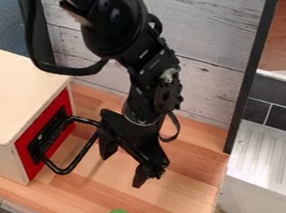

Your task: Open the drawer

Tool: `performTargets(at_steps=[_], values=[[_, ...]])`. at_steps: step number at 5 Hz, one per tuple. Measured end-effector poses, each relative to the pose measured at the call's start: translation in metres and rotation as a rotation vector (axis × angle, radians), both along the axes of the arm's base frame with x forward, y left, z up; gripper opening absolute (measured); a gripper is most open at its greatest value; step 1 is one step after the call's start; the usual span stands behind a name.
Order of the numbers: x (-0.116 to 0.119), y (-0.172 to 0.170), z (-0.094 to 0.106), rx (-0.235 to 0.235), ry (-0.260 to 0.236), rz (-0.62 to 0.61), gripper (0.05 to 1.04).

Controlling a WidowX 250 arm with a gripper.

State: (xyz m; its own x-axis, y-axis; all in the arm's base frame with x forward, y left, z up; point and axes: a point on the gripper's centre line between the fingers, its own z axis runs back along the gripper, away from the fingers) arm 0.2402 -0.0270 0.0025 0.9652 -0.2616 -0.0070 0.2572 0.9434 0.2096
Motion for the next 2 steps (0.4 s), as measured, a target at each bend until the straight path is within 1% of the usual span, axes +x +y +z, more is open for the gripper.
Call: performTargets(at_steps=[1,2], values=[[-0.002,0.001,-0.004,0.005,0.018,0.0,1.0],[0.001,0.017,-0.005,0.017,0.01,0.033,1.0]])
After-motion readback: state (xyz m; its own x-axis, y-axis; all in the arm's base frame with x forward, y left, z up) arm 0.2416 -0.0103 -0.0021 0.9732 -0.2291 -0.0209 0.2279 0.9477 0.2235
